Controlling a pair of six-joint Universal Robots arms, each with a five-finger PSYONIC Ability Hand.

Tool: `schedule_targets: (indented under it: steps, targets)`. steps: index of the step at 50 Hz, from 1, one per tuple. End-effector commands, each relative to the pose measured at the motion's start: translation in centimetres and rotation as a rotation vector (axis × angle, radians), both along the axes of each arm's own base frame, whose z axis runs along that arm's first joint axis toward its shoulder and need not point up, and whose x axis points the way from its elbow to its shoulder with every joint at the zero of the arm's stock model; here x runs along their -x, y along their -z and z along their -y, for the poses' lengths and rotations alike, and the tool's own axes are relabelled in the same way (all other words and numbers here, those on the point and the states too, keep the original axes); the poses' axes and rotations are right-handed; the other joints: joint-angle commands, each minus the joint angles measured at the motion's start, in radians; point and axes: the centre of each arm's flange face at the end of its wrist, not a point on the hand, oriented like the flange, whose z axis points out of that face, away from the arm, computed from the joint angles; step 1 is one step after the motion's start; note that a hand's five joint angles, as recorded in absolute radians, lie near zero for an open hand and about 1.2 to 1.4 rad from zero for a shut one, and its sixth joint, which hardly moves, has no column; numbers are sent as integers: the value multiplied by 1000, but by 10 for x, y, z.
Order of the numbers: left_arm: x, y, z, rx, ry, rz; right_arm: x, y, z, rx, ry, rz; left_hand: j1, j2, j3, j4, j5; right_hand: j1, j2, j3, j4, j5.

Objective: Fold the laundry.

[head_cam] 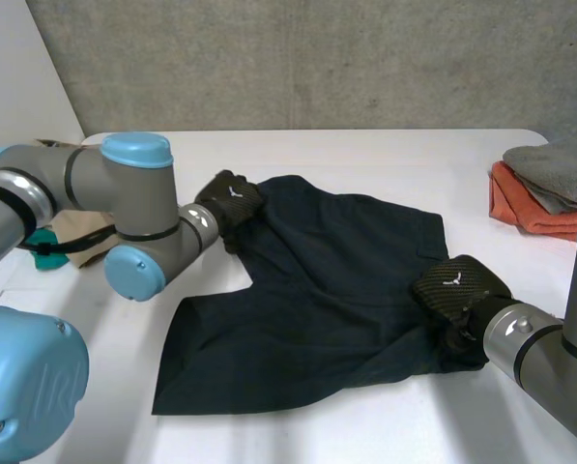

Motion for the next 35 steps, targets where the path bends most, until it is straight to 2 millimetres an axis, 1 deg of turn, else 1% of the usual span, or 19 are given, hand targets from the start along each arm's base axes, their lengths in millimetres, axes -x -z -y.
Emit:
schedule_targets:
  steps: [1,6,11,13,17,20,22,26,35]
  targets:
    - [12,6,-16,-39,64,12,0,1,3,-1,19,21,81,86,89,80,81,258,210,205,198,245]
    - [18,11,-17,-34,95,11,1,1,5,5,23,19,78,83,86,77,78,258,210,205,198,245]
    - [21,10,-9,22,96,30,2,3,4,0,24,17,-104,-99,-96,-104,-104,258,210,205,198,245]
    - [22,10,-7,33,102,33,2,4,5,0,24,17,-110,-105,-102,-111,-110,258,210,205,198,245]
    - [23,12,-5,36,112,63,2,4,6,4,27,18,-34,-29,-26,-35,-34,258,210,205,198,245]
    - [19,15,-3,21,109,99,2,3,6,7,29,19,63,68,71,62,63,258,210,205,198,245]
    - [18,16,-3,7,111,116,2,3,6,9,29,19,90,94,97,89,89,258,210,205,198,245]
    - [15,19,-4,-14,111,148,2,4,7,7,27,20,84,89,92,83,83,258,210,205,198,245]
    - [17,24,9,72,106,155,0,8,6,-1,20,14,75,80,83,74,75,258,210,205,198,245]
